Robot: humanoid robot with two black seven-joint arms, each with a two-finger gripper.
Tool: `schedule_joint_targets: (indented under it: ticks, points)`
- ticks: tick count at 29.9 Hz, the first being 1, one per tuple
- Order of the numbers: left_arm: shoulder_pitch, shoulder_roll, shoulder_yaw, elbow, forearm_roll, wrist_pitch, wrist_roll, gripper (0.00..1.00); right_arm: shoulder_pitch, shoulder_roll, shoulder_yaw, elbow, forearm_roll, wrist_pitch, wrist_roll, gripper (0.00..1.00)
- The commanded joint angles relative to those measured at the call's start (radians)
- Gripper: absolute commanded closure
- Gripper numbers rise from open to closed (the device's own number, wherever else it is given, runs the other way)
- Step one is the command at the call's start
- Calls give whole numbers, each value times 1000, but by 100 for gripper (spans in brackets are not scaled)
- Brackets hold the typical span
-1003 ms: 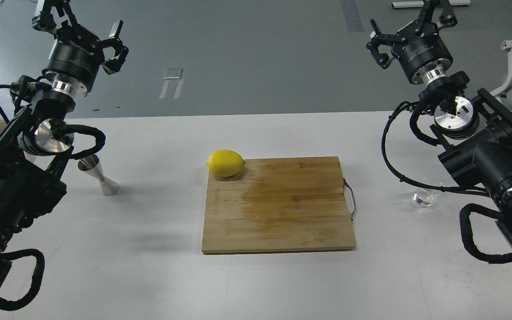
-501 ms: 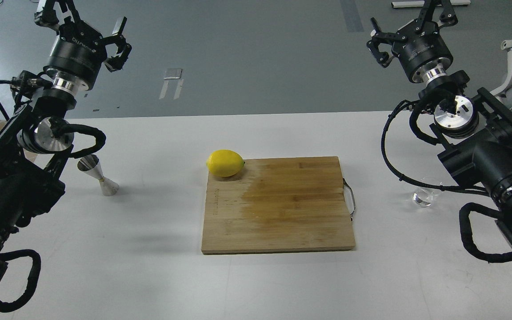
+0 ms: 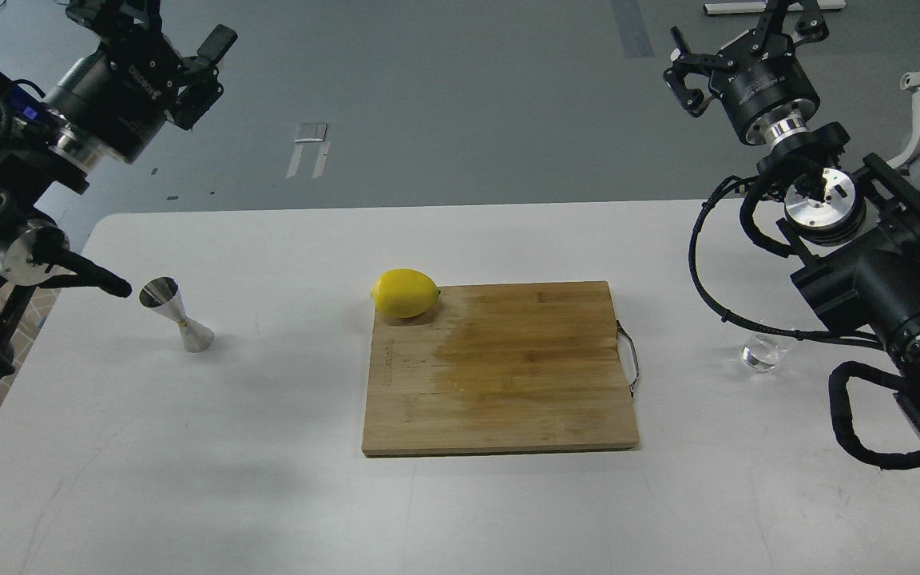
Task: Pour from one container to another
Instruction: 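Close the left gripper around the metal jigger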
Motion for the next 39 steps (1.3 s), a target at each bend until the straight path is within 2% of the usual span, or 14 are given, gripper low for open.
schedule_joint_targets:
  ticks: [1, 3, 6, 9, 11, 13, 17, 22, 29, 33, 39]
  points:
    - [46, 108, 0, -118, 227, 11, -50, 1, 1, -1, -2, 0, -1, 0, 0, 0]
    - [63, 140, 0, -158, 326, 14, -74, 1, 1, -1, -4, 0, -1, 0, 0, 0]
    - [129, 223, -3, -267, 577, 61, -75, 1, 1, -1, -2, 1, -1, 0, -1, 0]
    - [208, 301, 3, -353, 800, 172, -75, 1, 3, -1, -2, 1, -1, 0, 0, 0]
    - [306, 359, 14, -394, 1003, 306, -75, 1, 1, -6, -2, 1, -1, 0, 0, 0]
    - [357, 381, 21, -396, 1123, 401, -75, 1, 1, -9, -4, 1, -1, 0, -1, 0]
    - [429, 398, 37, -368, 1278, 520, -75, 1, 1, -9, -4, 1, -1, 0, 0, 0]
    - [543, 393, 40, -223, 1350, 643, -75, 1, 0, -8, -4, 1, -1, 0, 0, 0]
    - [623, 363, 41, -92, 1348, 689, -75, 1, 0, -9, -2, 7, -1, 0, 0, 0]
    - [635, 286, 44, 0, 1309, 703, -75, 1, 0, -9, -2, 7, -1, 0, 0, 0]
    - [638, 199, 44, 70, 1276, 706, -75, 1, 1, -8, -2, 7, -1, 0, 0, 0]
